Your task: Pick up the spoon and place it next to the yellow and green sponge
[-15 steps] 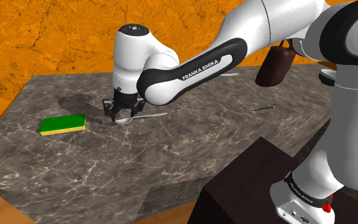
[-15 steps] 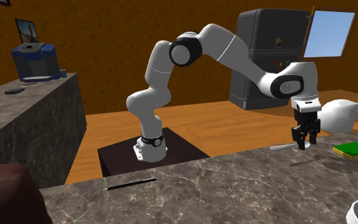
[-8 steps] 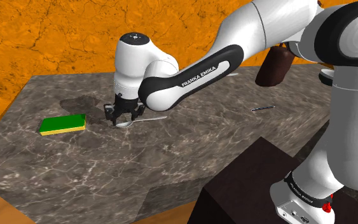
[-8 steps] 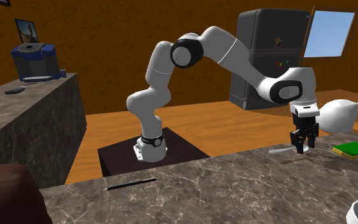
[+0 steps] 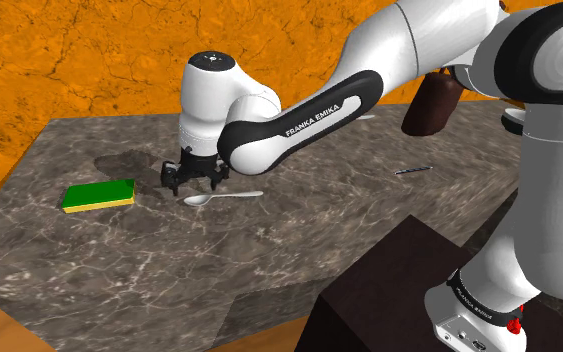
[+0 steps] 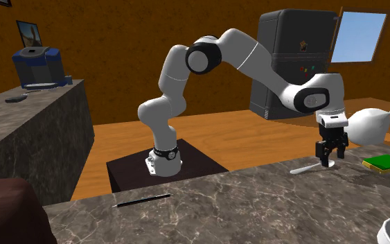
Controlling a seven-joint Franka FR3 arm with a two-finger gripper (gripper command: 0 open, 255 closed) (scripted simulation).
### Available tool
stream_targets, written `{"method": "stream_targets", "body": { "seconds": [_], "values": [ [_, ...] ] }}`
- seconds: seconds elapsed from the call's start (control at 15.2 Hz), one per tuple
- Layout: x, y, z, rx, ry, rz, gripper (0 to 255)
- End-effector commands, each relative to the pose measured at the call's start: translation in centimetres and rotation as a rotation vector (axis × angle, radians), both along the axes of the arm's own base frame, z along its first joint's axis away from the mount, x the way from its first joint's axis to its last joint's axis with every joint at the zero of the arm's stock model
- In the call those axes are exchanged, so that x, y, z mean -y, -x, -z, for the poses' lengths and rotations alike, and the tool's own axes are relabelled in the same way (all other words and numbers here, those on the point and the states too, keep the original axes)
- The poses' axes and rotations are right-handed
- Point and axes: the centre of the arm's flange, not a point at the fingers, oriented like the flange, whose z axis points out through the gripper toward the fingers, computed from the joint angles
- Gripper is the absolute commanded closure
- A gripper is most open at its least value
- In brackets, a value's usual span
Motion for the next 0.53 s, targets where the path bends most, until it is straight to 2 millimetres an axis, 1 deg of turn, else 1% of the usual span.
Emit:
{"method": "stream_targets", "body": {
  "seconds": [0.0, 0.07, 0.26, 0.33, 0.46],
  "values": [
    [0.0, 0.0, 0.0, 0.0, 0.0, 0.0, 0],
    [0.0, 0.0, 0.0, 0.0, 0.0, 0.0, 0],
    [0.3, 1.0, -3.8, 0.0, 0.0, 0.0, 0],
    [0.4, 1.3, -4.8, 0.0, 0.0, 0.0, 0],
    [0.4, 1.3, -4.8, 0.0, 0.0, 0.0, 0]
  ]
}}
